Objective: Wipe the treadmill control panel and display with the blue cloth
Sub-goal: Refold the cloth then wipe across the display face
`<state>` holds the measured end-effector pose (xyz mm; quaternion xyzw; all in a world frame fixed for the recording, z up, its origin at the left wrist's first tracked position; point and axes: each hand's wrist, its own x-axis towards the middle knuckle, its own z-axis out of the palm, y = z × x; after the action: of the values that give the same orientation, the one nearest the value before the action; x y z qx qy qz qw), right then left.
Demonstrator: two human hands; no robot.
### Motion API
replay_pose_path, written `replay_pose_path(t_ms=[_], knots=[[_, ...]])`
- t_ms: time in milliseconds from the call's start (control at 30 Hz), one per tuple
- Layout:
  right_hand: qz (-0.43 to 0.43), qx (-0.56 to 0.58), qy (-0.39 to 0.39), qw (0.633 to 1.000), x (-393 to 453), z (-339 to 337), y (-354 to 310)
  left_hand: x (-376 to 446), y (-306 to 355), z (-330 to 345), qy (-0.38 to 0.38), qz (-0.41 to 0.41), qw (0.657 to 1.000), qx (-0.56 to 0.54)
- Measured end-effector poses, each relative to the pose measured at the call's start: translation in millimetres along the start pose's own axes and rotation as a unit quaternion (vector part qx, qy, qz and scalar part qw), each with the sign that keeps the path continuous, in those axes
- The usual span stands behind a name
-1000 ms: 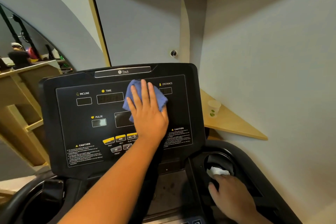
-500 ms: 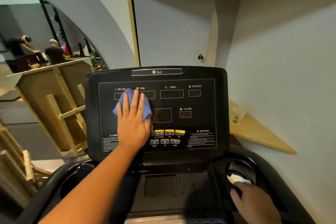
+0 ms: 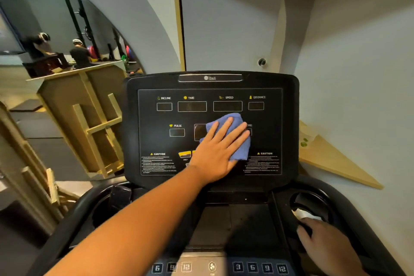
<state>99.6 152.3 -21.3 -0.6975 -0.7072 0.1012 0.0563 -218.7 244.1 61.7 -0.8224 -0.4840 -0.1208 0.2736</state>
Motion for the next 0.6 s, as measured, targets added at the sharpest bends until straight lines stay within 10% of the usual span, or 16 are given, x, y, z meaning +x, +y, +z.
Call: replay_pose_path(t_ms=[200,400,500,600], knots=[[0.026,0.007,-0.026,0.999,-2,-11,-11,-75,-88,-10,0.035,-0.196,0.98,0.002],[0.032,0.021,-0.03,0.999,-3,-14,-13,-101,-110,-18,0.095,-0.472,0.871,-0.093],[0.028,0.016,-0.03,0.999,-3,-11,-11,-76,-87,-17,0.106,-0.538,0.828,-0.118],[0.025,0.017,-0.017,0.999,-2,-7,-7,-70,-58,-10,0.091,-0.499,0.856,-0.099]])
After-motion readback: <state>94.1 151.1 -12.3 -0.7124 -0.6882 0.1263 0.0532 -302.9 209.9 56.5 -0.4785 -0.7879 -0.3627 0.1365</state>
